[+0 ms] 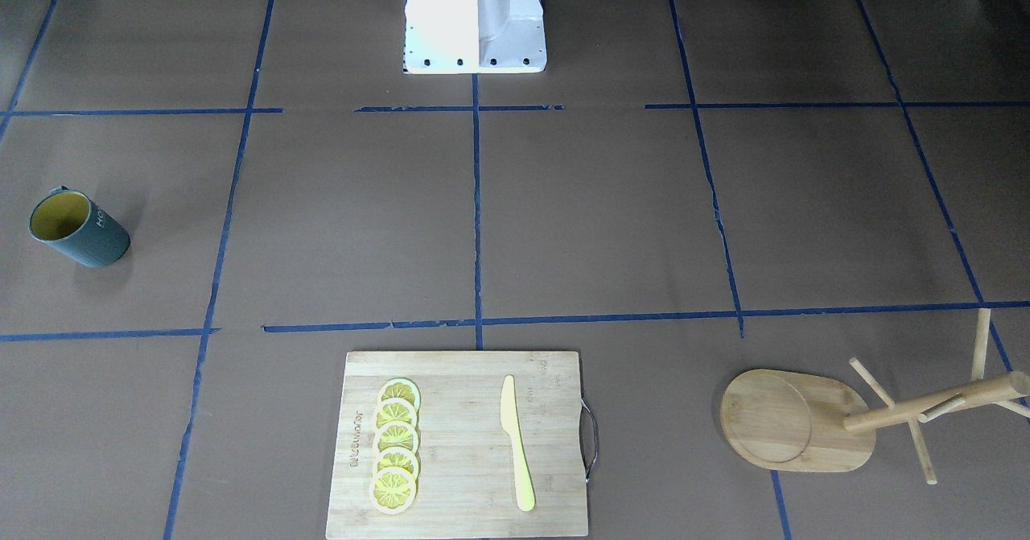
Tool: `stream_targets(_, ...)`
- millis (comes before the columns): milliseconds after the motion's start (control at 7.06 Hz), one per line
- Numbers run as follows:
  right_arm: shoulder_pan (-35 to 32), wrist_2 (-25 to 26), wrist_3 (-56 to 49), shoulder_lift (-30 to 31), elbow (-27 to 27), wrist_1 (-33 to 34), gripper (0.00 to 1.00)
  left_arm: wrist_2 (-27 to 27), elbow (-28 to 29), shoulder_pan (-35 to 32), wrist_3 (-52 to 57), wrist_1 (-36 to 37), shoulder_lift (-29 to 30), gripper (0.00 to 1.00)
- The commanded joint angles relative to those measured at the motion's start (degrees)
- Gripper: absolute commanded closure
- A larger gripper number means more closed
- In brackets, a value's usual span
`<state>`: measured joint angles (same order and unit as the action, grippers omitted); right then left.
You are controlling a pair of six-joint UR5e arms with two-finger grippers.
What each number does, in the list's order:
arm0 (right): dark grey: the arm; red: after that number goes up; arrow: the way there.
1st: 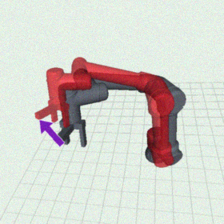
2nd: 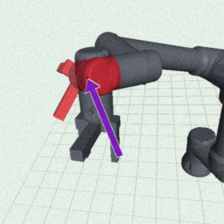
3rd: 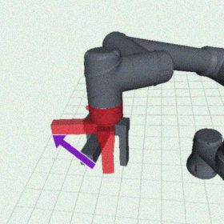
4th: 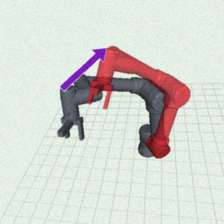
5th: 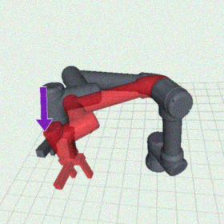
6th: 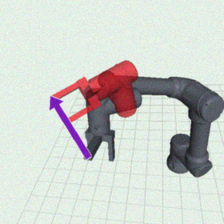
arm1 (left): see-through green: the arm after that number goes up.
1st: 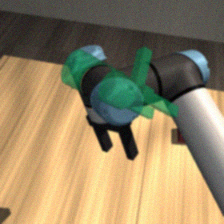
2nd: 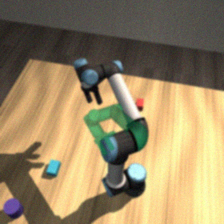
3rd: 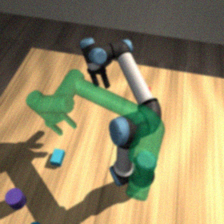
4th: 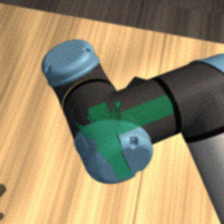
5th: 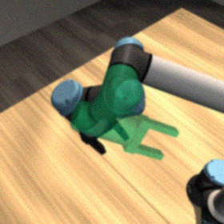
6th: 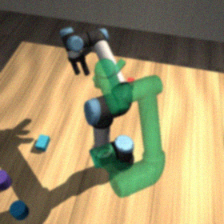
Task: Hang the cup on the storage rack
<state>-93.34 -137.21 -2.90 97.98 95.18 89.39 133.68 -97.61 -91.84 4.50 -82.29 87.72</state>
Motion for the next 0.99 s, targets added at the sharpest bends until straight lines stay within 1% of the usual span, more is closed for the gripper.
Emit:
stream_targets(0, 0.0, 0.0, 0.0, -0.1, 0.1, 0.0, 0.0, -0.1, 0.0, 0.0, 0.1, -0.1, 0.0, 0.0)
stream_targets(425, 0.0, 0.2, -0.1, -0.2, 0.5, -0.1, 0.0, -0.1, 0.0, 0.0, 0.2, -0.1, 0.0, 0.0)
stream_targets(566, 0.0, 0.0, 0.1, -0.9, 1.4, -0.1, 0.0, -0.1, -0.1, 0.0, 0.2, -0.1, 0.0, 0.0)
stream_targets(850, 0.1, 0.4, 0.0, -2.0, 1.5, 0.0, 0.0, -0.1, -0.5, 0.0, 0.2, -0.1, 0.0, 0.0)
